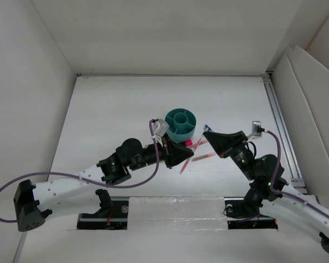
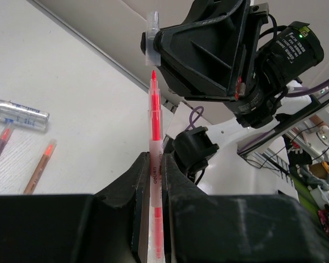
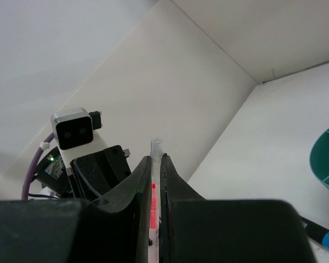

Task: Sort the stationery into containers
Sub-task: Close the pen cap on the pen.

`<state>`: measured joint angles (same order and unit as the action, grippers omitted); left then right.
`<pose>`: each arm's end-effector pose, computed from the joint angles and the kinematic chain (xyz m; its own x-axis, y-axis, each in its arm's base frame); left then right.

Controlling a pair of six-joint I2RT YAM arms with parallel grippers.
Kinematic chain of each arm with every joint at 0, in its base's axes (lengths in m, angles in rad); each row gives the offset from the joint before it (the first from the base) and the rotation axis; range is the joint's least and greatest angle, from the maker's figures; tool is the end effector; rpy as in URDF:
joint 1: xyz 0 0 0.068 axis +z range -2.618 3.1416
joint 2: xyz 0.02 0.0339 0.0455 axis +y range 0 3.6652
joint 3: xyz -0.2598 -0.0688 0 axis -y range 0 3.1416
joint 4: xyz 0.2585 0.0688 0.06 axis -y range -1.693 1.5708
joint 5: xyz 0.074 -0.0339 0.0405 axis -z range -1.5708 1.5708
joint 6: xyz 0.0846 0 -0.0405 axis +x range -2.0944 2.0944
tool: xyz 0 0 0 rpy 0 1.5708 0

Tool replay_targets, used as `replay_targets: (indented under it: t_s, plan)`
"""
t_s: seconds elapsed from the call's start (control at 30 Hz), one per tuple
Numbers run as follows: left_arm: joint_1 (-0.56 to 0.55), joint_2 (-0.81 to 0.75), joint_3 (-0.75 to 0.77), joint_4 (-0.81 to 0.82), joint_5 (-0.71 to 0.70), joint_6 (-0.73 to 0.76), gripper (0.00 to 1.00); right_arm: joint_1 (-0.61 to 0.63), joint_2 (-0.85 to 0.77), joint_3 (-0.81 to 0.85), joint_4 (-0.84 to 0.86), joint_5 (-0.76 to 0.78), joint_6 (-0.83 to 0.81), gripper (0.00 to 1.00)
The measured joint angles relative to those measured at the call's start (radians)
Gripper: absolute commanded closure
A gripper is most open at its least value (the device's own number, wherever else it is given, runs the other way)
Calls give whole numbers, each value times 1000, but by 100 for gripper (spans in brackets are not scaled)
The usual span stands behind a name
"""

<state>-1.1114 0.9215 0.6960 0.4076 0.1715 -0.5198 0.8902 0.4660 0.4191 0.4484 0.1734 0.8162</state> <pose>0.1126 -0.2601 0.3496 -0.4060 -0.2832 -0.8689 0.8710 0.1680 -0.4617 0.1333 0.1414 0.3395 -0.3165 0.7495 -0.5814 -0.6351 0.2878 0.7168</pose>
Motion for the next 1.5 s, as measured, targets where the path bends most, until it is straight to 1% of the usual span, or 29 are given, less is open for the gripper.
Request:
replay_targets:
  t_s: [0.4,1.07,1.5]
  plan:
    - [0,0,0,0,0,0,100,0,20,-11,1,-2,0,100]
    - [0,1,0,0,0,0,100,0,-6,-11,1,2,3,100]
    - [0,11,0,-4,0,0,100,0,26,-11,8,-21,11,100]
